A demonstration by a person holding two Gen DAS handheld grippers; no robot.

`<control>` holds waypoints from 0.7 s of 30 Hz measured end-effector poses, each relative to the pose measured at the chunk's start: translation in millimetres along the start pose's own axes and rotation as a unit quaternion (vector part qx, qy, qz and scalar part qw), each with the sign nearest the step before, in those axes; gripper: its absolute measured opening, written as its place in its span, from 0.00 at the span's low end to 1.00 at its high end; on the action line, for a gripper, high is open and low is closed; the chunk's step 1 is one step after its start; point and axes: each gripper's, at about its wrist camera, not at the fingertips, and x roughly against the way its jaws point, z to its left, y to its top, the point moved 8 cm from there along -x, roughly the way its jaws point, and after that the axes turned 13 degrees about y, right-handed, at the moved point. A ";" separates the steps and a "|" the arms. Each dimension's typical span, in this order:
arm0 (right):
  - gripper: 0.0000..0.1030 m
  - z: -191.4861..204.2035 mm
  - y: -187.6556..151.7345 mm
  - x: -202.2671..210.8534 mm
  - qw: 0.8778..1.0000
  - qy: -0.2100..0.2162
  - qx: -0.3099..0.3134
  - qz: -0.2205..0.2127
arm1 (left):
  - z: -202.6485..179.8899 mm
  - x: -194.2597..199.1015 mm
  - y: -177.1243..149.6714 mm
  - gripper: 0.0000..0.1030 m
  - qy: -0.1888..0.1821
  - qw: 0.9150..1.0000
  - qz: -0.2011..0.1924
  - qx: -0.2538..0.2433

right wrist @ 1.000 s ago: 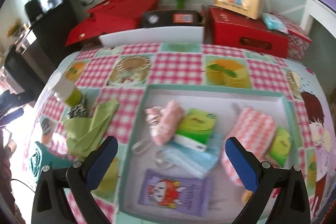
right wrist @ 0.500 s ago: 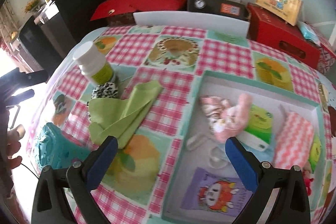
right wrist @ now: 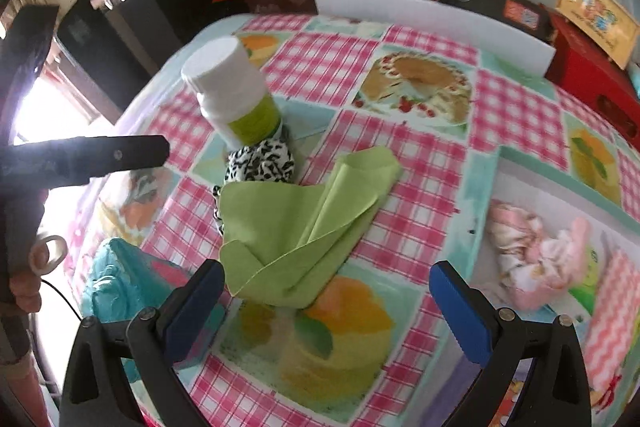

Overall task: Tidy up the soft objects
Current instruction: 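Grasp the green cloth with the right gripper while the left grasps the leopard scrunchie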

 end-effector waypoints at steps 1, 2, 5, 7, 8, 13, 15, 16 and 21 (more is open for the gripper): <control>1.00 -0.2 -0.5 -5.1 1.000 -0.001 0.000 0.008 | -0.6 -2.8 -1.3 0.98 -0.002 1.000 0.004 -0.001; 1.00 -0.5 -0.9 -9.1 1.000 0.000 -0.002 0.014 | -1.4 -5.0 -2.4 0.98 -0.003 1.000 0.007 -0.001; 1.00 -5.2 -0.7 -19.5 0.999 0.011 -0.019 0.026 | -2.1 -14.3 -5.3 0.98 -0.003 1.000 0.020 0.002; 1.00 -8.3 0.1 -24.0 0.999 0.016 -0.029 0.031 | -1.7 -18.9 -5.6 0.98 -0.008 0.999 0.031 0.007; 1.00 -9.4 0.9 -25.9 0.999 0.018 -0.032 0.032 | -1.2 -20.9 -5.9 0.98 -0.008 0.999 0.035 0.008; 0.99 -13.0 2.9 -40.5 0.998 0.012 -0.031 0.052 | -0.6 -27.1 -6.1 0.98 -0.006 0.999 0.044 0.006; 0.97 -12.6 3.3 -45.6 0.998 0.012 -0.031 0.059 | 0.0 -28.3 -5.9 0.98 -0.006 0.999 0.046 0.003; 0.96 -12.0 3.9 -48.1 0.997 0.014 -0.034 0.061 | -0.4 -29.5 -5.4 0.98 -0.006 0.999 0.047 0.001; 0.88 -4.3 10.1 -61.9 0.997 0.009 -0.030 0.075 | 1.8 -34.1 -2.7 0.98 -0.006 0.999 0.051 0.001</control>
